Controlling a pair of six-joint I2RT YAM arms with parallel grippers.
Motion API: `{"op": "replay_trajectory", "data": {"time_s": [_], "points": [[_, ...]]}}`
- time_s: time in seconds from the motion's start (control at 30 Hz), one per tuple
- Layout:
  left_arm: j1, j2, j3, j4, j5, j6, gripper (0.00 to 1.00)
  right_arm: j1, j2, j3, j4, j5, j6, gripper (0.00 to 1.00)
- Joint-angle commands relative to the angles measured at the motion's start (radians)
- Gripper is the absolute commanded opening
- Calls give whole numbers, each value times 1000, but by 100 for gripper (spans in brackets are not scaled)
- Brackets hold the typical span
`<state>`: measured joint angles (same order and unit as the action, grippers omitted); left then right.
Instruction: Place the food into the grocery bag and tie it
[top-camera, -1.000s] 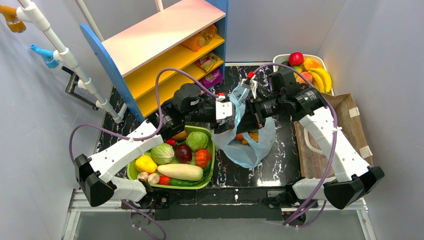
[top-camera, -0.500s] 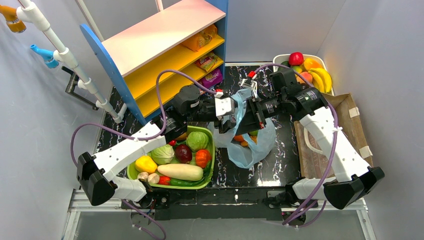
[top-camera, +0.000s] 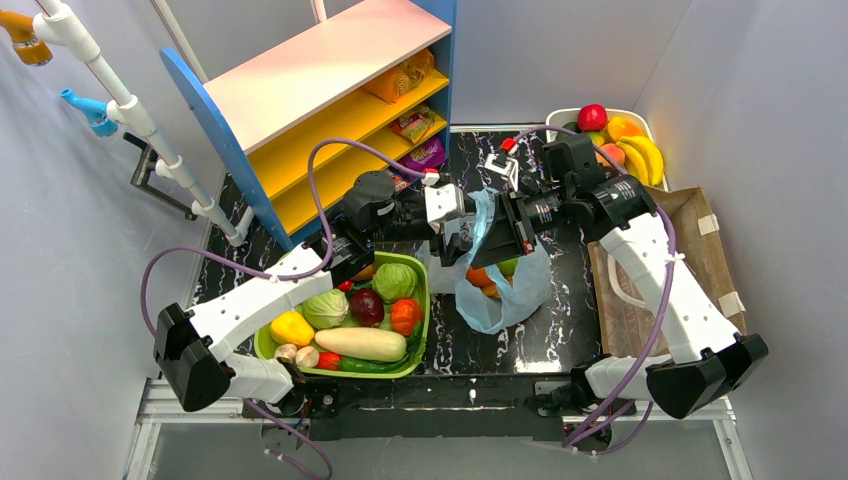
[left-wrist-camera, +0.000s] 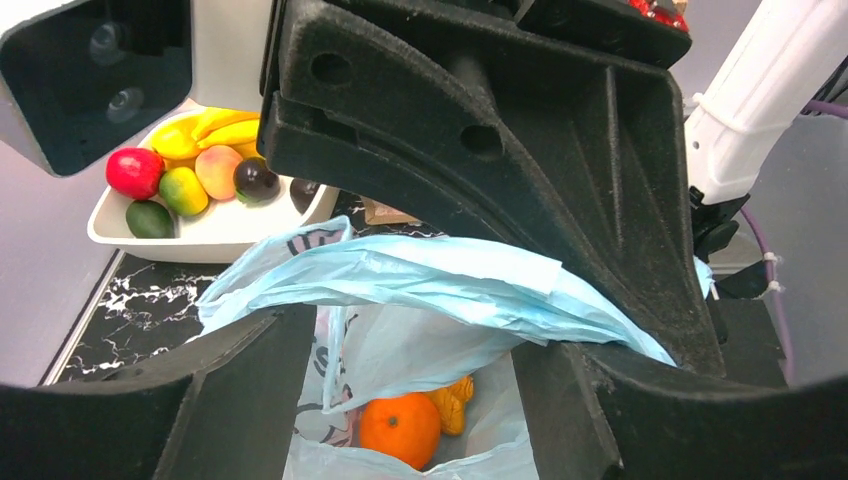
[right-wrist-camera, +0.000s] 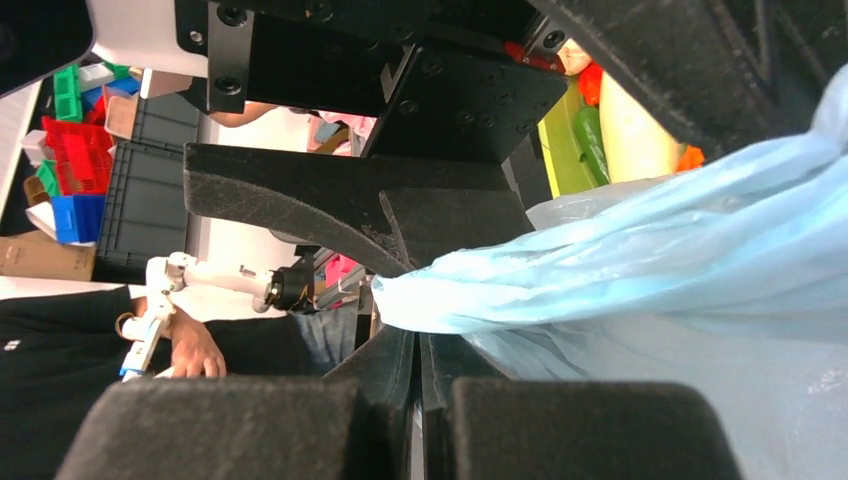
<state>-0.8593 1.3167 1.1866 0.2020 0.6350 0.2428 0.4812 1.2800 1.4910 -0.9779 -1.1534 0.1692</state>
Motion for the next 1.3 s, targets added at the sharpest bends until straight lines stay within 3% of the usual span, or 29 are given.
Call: {"op": "replay_trajectory", "data": {"time_s": [0.0,0.23,0.5,0.7,1.07,1.17,1.27], "points": [[-26,-27,8,104,96,-78,67,-23,16,-6,128,-6,18,1],[-27,3,23,149,164,-142,50,-40,16,-29,172,-35,45,1],[-27,12,27,146,197,-168,63,-59,9,-50,204,-45,58,1],[-28,36,42,178,265,-233,56,-74,11,-66,239,-65,77,1],[-27,52,75,176,296,-235,57,-89,28,-69,280,-92,103,1],[-28,63,93,183,302,-267,53,-89,27,-77,286,-98,106,1],[-27,67,99,183,311,-270,42,-89,28,-84,293,-98,108,1]]}}
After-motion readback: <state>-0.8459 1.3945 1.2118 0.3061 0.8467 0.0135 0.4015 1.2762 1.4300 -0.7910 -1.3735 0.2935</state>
